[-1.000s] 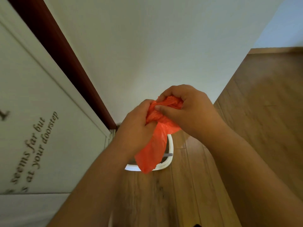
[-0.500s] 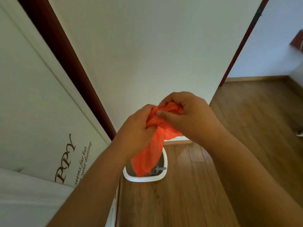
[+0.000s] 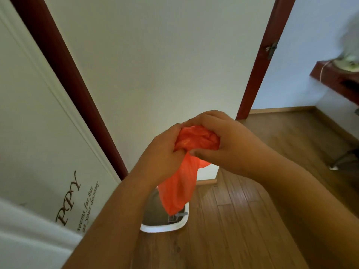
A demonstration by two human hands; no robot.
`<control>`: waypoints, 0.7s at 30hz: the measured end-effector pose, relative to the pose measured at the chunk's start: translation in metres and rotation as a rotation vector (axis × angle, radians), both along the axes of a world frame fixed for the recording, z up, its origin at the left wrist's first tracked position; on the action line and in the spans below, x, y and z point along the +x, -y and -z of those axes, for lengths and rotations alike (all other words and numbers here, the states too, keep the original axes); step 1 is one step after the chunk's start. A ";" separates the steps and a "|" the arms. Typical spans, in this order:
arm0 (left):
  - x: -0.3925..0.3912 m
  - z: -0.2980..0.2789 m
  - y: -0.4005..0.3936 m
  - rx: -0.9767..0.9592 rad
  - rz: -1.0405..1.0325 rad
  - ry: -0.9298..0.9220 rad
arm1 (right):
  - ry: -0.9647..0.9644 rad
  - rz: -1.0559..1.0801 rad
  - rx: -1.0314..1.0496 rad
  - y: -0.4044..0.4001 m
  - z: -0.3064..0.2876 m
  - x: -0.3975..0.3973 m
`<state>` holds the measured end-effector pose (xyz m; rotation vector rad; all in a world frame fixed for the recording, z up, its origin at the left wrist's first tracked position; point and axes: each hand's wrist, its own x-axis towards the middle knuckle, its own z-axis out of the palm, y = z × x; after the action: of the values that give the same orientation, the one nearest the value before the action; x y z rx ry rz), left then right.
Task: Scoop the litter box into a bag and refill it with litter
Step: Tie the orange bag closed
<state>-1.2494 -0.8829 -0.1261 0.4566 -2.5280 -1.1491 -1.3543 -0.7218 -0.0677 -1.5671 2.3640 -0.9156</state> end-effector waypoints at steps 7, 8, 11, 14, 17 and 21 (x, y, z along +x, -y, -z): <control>-0.004 -0.009 -0.007 0.030 0.153 0.009 | -0.051 0.157 -0.032 -0.019 -0.013 0.013; -0.004 -0.009 -0.007 0.031 0.178 0.021 | -0.049 0.191 -0.035 -0.020 -0.013 0.017; -0.005 -0.009 -0.007 0.028 0.258 0.043 | -0.035 0.287 -0.042 -0.025 -0.010 0.030; -0.007 -0.007 -0.007 0.011 0.351 0.067 | -0.029 0.408 -0.056 -0.029 -0.003 0.045; -0.009 -0.002 -0.009 -0.020 0.439 0.087 | -0.029 0.514 -0.048 -0.035 0.005 0.061; -0.015 0.009 -0.018 -0.047 0.548 0.104 | 0.010 0.628 -0.031 -0.048 0.014 0.078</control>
<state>-1.2642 -0.8650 -0.1352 -0.2151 -2.8568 -1.2603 -1.2760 -0.6739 -0.0822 -0.8085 2.8959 -1.0536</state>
